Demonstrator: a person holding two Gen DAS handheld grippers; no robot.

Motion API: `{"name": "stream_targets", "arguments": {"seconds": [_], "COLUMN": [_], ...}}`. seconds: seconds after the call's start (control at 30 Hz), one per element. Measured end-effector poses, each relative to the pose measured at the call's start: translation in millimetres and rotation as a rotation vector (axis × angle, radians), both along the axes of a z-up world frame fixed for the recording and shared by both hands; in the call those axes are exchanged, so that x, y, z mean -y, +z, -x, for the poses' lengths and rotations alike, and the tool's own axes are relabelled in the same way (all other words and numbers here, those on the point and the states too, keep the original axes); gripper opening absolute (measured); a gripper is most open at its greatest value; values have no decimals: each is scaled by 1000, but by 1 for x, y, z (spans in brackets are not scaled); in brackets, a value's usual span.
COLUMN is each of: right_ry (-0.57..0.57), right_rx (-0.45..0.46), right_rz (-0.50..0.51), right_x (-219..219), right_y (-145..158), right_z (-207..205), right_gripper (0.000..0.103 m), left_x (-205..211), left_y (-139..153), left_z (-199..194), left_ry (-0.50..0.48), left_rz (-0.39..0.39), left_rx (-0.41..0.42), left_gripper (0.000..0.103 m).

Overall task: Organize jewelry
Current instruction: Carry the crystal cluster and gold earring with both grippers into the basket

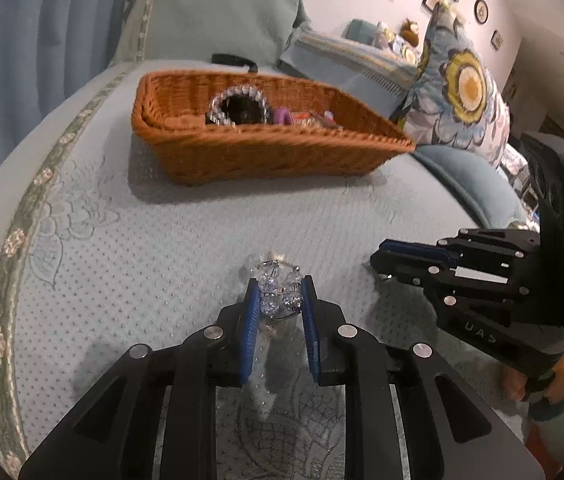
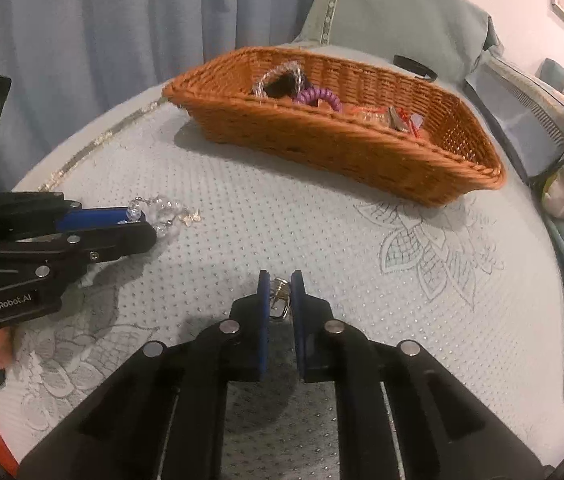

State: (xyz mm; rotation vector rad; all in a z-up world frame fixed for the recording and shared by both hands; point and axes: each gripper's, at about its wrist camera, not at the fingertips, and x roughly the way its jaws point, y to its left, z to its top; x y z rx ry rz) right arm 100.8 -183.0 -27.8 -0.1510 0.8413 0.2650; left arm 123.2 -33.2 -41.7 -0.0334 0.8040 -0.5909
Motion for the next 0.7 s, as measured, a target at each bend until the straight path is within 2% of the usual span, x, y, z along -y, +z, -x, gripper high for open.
{"name": "stream_targets", "arguments": {"seconds": [0.47,0.7], "right_ry": [-33,-99], "right_rx": [77,120], "right_rz": [-216,-313], "right_x": [32,68], "right_y": [50,83], "right_z": [2,-20], "right_gripper": [8,8], "left_x": [-4,10], "left_y": [49,79], "left_z": [14,-3], "left_ry": [-23,-24], "left_rz": [132,146], "left_rx": [118,178], "left_gripper": [18,18]}}
